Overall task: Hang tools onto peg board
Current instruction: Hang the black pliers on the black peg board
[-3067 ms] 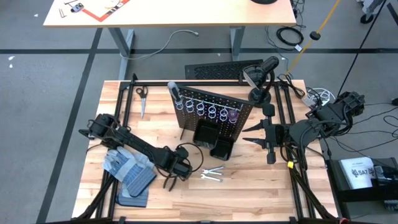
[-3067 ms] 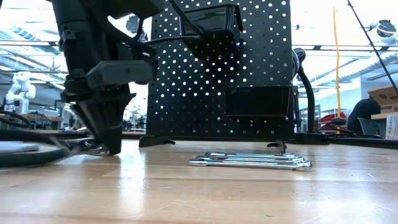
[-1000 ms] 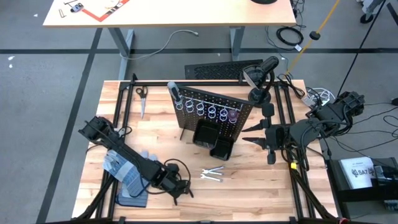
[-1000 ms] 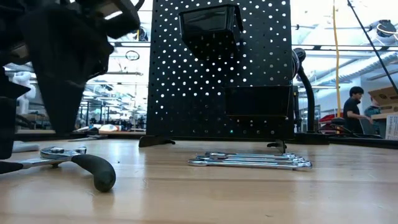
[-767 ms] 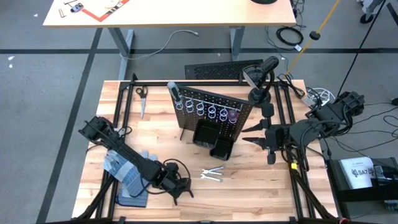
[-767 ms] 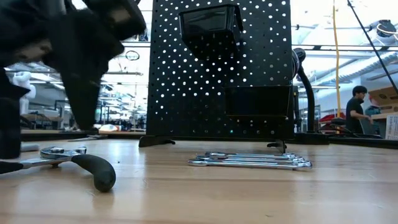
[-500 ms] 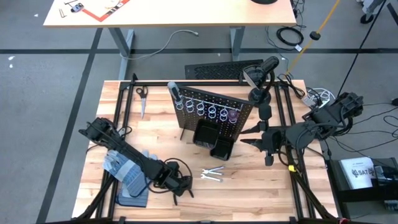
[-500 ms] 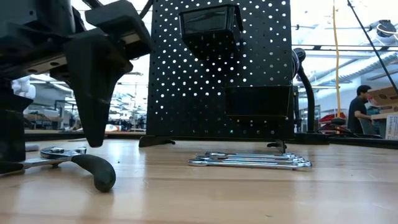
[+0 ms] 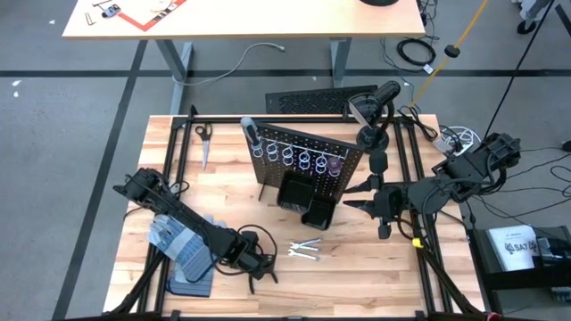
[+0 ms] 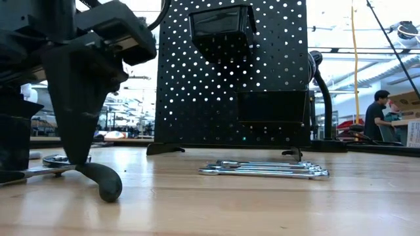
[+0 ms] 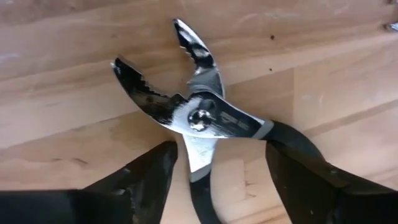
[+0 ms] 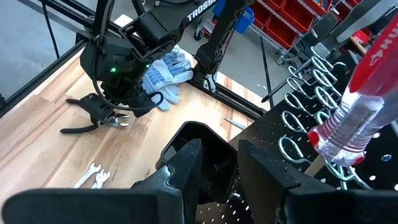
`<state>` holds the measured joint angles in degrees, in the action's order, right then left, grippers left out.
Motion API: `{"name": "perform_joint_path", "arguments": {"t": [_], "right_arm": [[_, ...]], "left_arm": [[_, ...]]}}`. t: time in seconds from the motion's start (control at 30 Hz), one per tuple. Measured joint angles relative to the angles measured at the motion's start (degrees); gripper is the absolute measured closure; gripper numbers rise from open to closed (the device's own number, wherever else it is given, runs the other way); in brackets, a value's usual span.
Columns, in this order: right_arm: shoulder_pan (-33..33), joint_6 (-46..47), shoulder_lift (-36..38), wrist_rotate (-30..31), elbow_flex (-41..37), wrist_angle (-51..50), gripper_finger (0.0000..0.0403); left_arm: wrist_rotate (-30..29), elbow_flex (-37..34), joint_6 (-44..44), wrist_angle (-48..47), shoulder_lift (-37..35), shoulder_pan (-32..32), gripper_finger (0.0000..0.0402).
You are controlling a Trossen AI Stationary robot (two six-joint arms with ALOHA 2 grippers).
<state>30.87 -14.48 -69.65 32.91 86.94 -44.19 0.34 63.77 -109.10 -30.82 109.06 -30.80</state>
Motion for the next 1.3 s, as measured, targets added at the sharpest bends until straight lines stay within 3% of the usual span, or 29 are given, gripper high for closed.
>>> {"name": "perform_joint_path", "arguments": {"t": [0.63,0.93,1.17,1.3], "right_arm": [[-0.02,0.08,0.02,0.00,-0.02,1.12,0.0303],[-0.01,0.04,0.02,0.00,-0.02,1.03,0.0303],[0.00,-0.15,0.02,0.00,-0.02,1.06,0.0303],[-0.01,-0.15,0.02,0.00,-0.02,1.06,0.0303]], "left_arm": [[-9.65,-0.52,-1.58,4.89,0.17,3.14,0.0152],[-11.17,0.04,-0.90,5.48,3.02,4.03,0.0153],[-11.99,0.16,4.64,5.51,3.27,4.23,0.0154],[-11.97,0.22,6.20,4.57,3.30,4.23,0.0171]]}}
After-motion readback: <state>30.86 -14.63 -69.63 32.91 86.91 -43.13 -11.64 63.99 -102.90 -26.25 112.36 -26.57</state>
